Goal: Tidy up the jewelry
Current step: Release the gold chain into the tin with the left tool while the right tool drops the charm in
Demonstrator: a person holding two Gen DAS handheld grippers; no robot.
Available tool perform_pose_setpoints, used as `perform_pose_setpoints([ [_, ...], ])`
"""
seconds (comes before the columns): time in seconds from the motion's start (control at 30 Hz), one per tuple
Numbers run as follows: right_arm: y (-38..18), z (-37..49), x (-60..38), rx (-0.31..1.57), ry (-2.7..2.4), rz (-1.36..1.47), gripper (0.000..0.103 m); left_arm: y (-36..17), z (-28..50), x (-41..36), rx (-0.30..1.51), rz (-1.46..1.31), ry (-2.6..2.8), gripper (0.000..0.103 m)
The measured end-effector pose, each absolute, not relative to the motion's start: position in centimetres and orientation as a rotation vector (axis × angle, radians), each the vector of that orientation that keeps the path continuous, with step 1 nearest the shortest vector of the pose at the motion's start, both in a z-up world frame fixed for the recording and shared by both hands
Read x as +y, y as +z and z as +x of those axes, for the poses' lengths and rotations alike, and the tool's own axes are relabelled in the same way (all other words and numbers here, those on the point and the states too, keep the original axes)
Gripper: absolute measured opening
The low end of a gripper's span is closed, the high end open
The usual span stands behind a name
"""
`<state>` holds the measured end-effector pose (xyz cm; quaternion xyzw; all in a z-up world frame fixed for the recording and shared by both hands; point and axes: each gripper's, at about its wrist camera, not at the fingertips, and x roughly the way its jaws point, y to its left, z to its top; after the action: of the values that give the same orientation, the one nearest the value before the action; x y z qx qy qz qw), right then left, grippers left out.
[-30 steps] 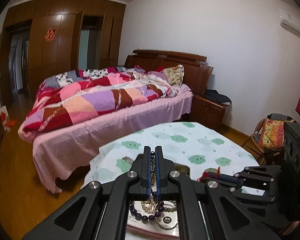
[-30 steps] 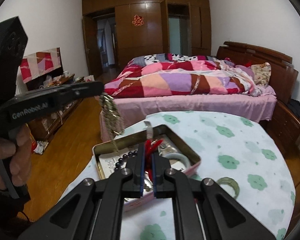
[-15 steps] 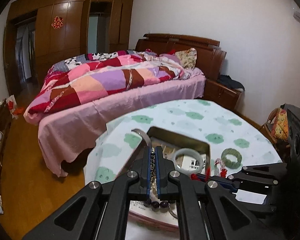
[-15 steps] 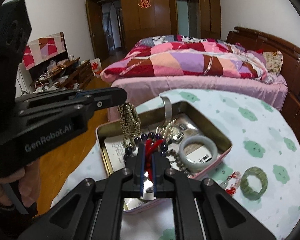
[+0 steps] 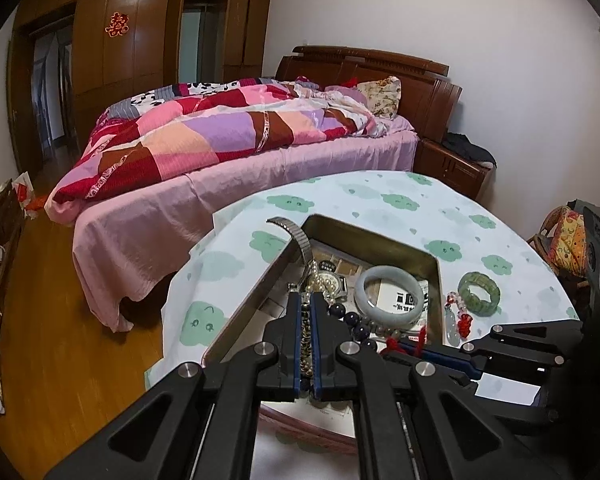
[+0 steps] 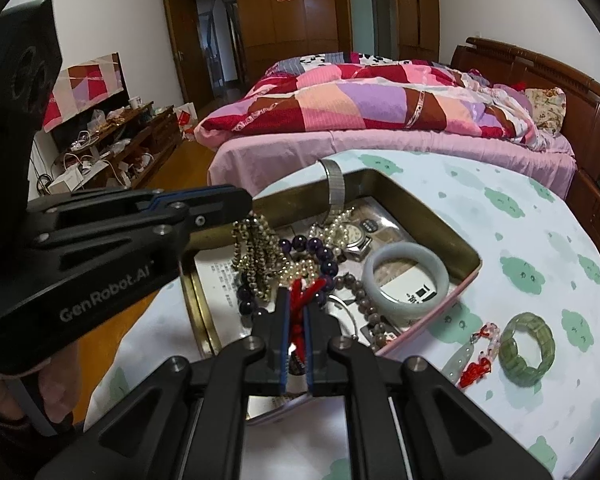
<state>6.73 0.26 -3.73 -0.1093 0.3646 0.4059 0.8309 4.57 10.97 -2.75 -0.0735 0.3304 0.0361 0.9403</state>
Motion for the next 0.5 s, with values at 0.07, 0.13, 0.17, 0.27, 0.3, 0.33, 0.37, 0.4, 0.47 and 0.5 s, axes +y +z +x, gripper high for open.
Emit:
perform_pose_setpoints([
  [0.07,-3.93,6.74,0.32,0.779,0.861,-0.233,0.008,-2.96,4.67,10.97,0.681,-0.153,0.071,0.003],
  [0.13,-4.12,6.73,0.31,0.784,0.859,-0.235,0.008,-3.10,4.70,10.91,0.686,-0.151,0.072,0.003],
  [0.17,-4.19,6.76,0.32,0.787,0.858,-0.235,0.008,-3.13,4.73,10.88,0.688,-0.151,0.069,0.003],
  [0.27,-4.39,6.82,0.42,0.792,0.856,-0.235,0.008,-3.25,4.81,10.78,0.694,-0.149,0.067,0.003],
  [0.3,-4.45,6.81,0.45,0.794,0.856,-0.236,0.008,-3.35,4.87,10.78,0.698,-0.149,0.067,0.003],
  [0.33,-4.51,6.79,0.48,0.796,0.858,-0.237,0.008,-3.42,4.88,10.78,0.700,-0.149,0.068,0.003],
  [0.37,-4.59,6.76,0.49,0.798,0.858,-0.238,0.008,-3.50,4.90,10.78,0.703,-0.150,0.067,0.003],
  [0.4,-4.63,6.72,0.52,0.799,0.858,-0.240,0.008,-3.55,4.99,10.78,0.704,-0.150,0.069,0.003],
  [0.47,-4.67,6.78,0.53,0.800,0.858,-0.239,0.008,-3.68,4.99,10.80,0.707,-0.151,0.069,0.003],
  [0.5,-4.70,6.80,0.52,0.802,0.858,-0.237,0.008,-3.74,5.01,10.80,0.710,-0.151,0.068,0.003],
])
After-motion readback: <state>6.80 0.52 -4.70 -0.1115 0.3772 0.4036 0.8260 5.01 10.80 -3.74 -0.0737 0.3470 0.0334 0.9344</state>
